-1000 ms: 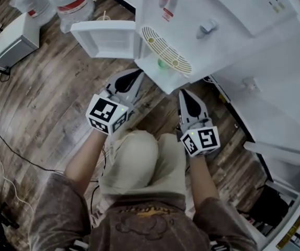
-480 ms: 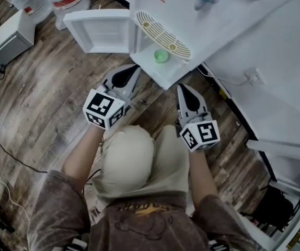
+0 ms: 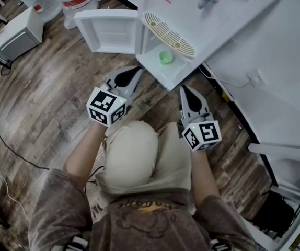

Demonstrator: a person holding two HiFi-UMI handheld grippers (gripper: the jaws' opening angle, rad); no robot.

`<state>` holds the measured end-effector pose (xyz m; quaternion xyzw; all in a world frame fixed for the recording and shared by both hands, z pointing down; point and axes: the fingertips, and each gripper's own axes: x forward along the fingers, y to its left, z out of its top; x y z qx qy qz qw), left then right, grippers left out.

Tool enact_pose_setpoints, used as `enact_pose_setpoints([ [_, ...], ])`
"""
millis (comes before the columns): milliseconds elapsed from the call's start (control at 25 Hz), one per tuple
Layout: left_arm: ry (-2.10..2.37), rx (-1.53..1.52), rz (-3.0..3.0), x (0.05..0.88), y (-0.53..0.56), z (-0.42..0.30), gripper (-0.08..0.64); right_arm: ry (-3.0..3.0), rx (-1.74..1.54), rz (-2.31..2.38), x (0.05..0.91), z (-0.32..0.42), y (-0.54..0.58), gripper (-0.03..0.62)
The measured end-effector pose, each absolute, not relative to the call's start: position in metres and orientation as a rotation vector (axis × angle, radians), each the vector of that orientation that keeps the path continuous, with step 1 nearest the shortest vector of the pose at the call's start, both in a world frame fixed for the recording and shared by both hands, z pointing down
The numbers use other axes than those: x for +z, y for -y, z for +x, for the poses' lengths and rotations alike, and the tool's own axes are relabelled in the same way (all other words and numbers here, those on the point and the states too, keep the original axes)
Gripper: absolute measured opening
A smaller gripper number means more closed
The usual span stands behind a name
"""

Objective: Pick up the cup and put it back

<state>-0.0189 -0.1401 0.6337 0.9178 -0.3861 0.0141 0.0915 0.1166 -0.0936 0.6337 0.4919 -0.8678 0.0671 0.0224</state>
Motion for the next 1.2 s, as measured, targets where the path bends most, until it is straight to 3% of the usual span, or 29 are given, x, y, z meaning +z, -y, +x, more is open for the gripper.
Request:
enact_pose_setpoints([
  [200,1.128,0.012,2.727,0.632,0.139,-0.017,0.021,2.692,0.211,1.521,0.634,0.114,0.090,0.002],
  [480,1.068,0.014,2.742,0.645,0.142,-0.003,0.229,2.692,0.217,1.516,0.637,0.115,0.083,0.002],
  [640,1.004,0.027,2.711,0.667,0.152,0.010,0.400,2.697,0.224,1.514,0.636,0.113,0.080,0.002],
  [840,0.970,0.089,2.700,0.698,0.173,0.027,0.441,2.699,0.239,1.510,0.638,0.110,0.079,0.002],
  [1200,0.966,0.171,2.656,0.763,0.225,0.049,0.448,2.678,0.252,1.514,0.639,0.112,0.082,0.002],
])
